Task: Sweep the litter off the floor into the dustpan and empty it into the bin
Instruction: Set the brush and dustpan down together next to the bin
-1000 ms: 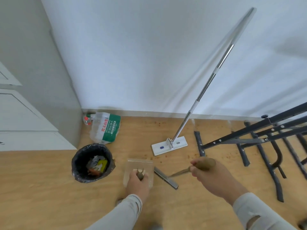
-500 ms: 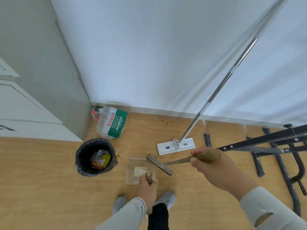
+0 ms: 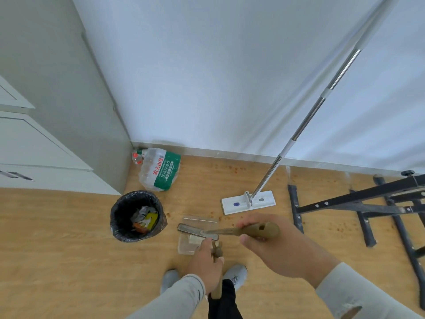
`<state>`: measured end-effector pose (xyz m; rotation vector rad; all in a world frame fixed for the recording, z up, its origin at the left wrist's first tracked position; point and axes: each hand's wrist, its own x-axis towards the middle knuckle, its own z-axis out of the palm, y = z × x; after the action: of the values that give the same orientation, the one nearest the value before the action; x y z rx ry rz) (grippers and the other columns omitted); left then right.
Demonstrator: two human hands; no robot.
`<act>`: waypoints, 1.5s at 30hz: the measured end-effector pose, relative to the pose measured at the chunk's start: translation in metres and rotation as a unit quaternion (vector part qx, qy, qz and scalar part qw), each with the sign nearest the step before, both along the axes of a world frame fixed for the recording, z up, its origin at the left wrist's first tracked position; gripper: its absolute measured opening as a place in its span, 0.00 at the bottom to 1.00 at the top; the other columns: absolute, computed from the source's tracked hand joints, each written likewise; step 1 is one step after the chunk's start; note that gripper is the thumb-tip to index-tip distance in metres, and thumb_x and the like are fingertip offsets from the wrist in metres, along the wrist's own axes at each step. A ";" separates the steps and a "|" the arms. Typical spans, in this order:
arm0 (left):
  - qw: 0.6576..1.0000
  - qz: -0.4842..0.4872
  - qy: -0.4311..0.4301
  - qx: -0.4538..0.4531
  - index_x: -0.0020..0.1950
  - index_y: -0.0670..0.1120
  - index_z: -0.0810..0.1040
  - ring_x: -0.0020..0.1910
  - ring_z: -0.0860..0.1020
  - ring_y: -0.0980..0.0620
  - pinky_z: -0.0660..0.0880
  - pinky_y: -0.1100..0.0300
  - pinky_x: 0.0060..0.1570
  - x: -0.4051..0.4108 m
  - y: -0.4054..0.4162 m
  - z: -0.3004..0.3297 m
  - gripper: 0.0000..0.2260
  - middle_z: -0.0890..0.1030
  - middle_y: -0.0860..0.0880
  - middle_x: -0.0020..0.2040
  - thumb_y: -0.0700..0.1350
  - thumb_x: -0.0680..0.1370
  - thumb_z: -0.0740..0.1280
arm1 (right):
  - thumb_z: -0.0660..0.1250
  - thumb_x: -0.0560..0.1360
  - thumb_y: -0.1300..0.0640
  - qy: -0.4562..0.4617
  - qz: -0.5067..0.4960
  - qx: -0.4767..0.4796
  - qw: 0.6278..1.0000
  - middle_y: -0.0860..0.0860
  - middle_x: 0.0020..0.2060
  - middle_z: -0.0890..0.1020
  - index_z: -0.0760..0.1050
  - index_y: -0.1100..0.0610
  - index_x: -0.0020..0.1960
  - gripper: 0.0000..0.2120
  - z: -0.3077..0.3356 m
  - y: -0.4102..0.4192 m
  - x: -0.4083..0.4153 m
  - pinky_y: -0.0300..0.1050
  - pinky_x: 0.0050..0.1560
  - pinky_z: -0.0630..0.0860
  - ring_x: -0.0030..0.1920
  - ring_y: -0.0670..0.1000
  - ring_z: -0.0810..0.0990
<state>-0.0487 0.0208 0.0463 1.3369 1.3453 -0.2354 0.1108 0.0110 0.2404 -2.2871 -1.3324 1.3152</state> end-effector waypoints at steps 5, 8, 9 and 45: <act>0.999 -0.028 -0.017 -0.006 0.82 0.59 0.54 0.63 0.79 0.51 0.74 0.55 0.67 0.000 -0.002 0.000 0.32 0.79 0.55 0.64 0.51 0.81 0.64 | 0.69 0.79 0.58 0.026 0.014 -0.011 1.000 0.40 0.45 0.83 0.84 0.49 0.49 0.06 -0.009 -0.005 -0.016 0.31 0.44 0.75 0.38 0.38 0.77; 0.999 -0.042 -0.022 0.009 0.82 0.60 0.54 0.59 0.80 0.51 0.76 0.55 0.64 -0.001 -0.003 0.000 0.31 0.80 0.56 0.62 0.50 0.81 0.62 | 0.69 0.79 0.58 0.037 0.003 -0.010 0.999 0.32 0.39 0.83 0.84 0.47 0.50 0.08 -0.010 -0.004 -0.016 0.27 0.40 0.73 0.38 0.34 0.77; 0.999 -0.040 -0.025 0.012 0.82 0.61 0.54 0.58 0.80 0.51 0.76 0.54 0.63 -0.002 -0.003 0.000 0.30 0.80 0.55 0.62 0.50 0.82 0.62 | 0.69 0.79 0.58 0.039 0.000 -0.012 0.999 0.31 0.37 0.82 0.84 0.47 0.50 0.08 -0.009 -0.004 -0.015 0.26 0.39 0.72 0.37 0.33 0.77; 0.998 -0.039 -0.057 0.010 0.82 0.56 0.56 0.70 0.74 0.49 0.70 0.56 0.71 -0.009 0.005 -0.004 0.30 0.75 0.52 0.72 0.46 0.83 0.64 | 0.68 0.79 0.54 0.015 0.031 -0.023 0.999 0.43 0.39 0.83 0.82 0.44 0.51 0.06 -0.003 0.000 -0.014 0.32 0.38 0.74 0.33 0.36 0.76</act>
<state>-0.0573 0.0257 0.0421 1.3998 1.2033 -0.1959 0.0963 0.0108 0.2373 -2.2627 -1.3875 1.4077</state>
